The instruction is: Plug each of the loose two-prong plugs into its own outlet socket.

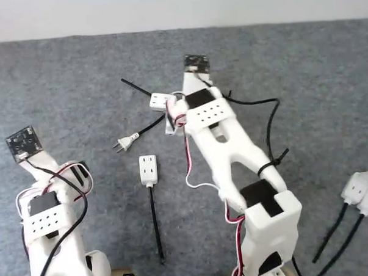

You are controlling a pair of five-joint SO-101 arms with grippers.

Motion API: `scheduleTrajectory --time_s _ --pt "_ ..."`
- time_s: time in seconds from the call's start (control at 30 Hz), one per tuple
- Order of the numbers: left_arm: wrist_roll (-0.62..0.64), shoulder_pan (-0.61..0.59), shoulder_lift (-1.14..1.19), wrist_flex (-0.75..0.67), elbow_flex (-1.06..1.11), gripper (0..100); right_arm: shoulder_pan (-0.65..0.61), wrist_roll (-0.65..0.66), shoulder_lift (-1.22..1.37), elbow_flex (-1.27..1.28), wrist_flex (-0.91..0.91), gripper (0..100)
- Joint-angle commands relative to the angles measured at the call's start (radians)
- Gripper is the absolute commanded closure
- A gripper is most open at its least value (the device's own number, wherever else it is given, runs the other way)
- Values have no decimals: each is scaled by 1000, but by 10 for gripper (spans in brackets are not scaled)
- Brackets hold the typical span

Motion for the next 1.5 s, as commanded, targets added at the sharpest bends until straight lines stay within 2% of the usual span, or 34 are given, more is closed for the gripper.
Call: scheduleTrajectory --time_s 0.0,0.17,0.43,0.6,0.97,1.47 --pt "-3 -9 -21 -25 -30 790 -67 -63 -96 -61 -7 884" --pt "-3 -35 -23 -25 -30 790 -170 -63 -87 -60 -165 884" --pt "-2 -64 -28 -21 -27 790 -177 -64 97 -66 -513 879" --pt "-5 -64 -29 -18 -4 790 -177 -66 153 -66 -613 879" --pt "-6 -64 -28 -21 -2 790 -211 -68 297 -117 -611 879" --pt "-9 -48 -21 -21 -1 790 -257 -60 292 -233 -317 879"
